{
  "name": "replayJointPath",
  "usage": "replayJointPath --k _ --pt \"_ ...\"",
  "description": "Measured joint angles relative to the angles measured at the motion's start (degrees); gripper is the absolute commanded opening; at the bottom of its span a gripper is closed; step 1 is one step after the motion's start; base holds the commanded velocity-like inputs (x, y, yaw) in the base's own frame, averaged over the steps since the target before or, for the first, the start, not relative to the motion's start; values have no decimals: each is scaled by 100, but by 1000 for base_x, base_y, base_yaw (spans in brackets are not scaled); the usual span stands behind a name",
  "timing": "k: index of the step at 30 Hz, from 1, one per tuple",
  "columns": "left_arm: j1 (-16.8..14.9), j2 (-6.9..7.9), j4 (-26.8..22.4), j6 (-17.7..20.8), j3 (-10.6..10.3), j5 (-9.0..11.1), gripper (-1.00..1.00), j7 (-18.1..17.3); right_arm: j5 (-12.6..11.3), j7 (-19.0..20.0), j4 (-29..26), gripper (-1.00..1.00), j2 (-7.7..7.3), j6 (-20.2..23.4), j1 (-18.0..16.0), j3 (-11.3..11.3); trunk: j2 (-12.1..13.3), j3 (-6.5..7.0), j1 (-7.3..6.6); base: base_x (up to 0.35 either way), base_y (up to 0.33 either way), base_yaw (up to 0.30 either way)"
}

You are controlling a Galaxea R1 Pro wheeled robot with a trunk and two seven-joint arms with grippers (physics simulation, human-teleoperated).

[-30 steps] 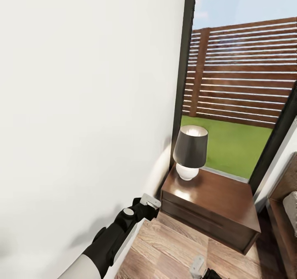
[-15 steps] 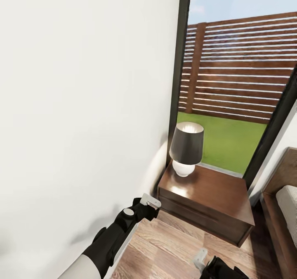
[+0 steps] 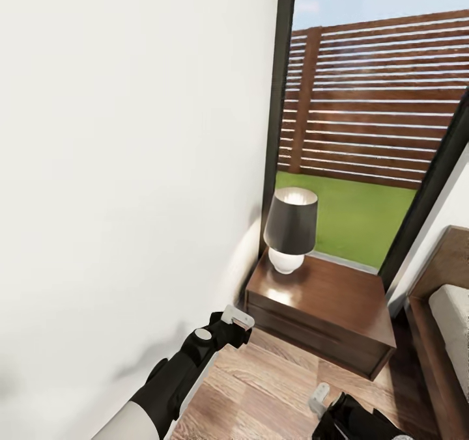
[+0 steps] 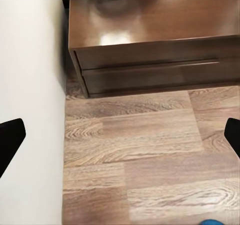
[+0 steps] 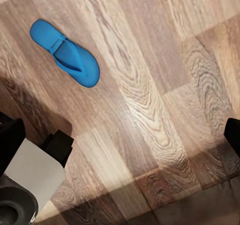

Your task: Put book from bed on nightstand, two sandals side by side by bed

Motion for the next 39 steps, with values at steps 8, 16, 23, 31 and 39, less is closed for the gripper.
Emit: replayJointPath --k 8,16,23,31,39 --pt "1 0 0 0 0 0 100 0 13 247 -218 100 -20 21 -76 -194 0 -75 0 0 0 -63" --pt "1 0 -1 -4 0 0 100 0 48 374 -313 100 -29 79 -240 -238 0 -151 0 0 0 -32" --pt "0 0 -1 -64 0 0 100 0 63 397 -329 100 -19 92 -287 -217 0 -217 0 0 0 -8" --pt "-3 -3 -8 -114 0 11 100 3 80 384 -342 100 19 104 -306 -192 0 -292 0 0 0 -2" --pt "-6 -5 -50 -142 0 32 100 17 189 334 -344 100 51 103 -310 -183 0 -368 0 0 0 0"
